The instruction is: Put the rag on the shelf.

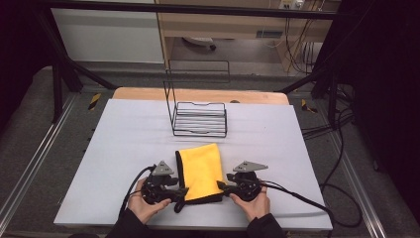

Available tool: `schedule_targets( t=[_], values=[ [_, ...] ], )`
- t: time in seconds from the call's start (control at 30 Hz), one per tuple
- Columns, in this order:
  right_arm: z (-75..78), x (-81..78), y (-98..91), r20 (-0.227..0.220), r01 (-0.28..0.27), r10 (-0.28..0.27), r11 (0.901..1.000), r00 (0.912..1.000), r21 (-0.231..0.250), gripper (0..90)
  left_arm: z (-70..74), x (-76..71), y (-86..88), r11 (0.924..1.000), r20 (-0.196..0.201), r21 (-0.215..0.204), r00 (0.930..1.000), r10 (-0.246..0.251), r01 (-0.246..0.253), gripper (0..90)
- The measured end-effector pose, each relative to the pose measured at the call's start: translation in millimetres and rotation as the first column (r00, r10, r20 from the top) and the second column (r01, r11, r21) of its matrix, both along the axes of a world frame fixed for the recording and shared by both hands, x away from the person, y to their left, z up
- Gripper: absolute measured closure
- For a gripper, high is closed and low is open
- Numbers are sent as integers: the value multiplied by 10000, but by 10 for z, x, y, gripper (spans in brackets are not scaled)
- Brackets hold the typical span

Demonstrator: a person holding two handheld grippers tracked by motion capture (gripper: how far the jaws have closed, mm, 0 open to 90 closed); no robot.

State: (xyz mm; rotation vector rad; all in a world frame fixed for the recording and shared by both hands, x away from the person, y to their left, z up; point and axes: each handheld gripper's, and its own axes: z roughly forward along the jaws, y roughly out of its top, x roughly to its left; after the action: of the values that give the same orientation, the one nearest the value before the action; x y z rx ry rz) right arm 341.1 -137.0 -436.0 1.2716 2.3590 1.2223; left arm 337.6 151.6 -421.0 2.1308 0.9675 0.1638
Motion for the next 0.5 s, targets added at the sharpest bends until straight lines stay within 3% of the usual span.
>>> schedule_targets(
  t=[0.1, 0.23, 0.37, 0.5],
  values=[
    [16, 50, -21, 331, -190, 193, 9998, 9993, -74, 469, 71, 85, 58, 9990, 368, -66, 9983, 447, -444, 298],
    [79, 115, -69, 1073, -370, 369, 9993, 9935, -5, 327, 98, 330, 118, 9962, 470, 92, 9952, 862, -868, 188],
    [116, 215, -110, 1247, -517, 523, 9986, 9908, -80, 240, 78, 645, 140, 9914, 425, -9, 9905, 1308, -1309, 179],
    [141, 400, -135, 1279, -411, 388, 9990, 9910, 153, 263, 41, 924, 125, 9826, 536, 168, 9815, 1837, -1849, 244]
  ],
)
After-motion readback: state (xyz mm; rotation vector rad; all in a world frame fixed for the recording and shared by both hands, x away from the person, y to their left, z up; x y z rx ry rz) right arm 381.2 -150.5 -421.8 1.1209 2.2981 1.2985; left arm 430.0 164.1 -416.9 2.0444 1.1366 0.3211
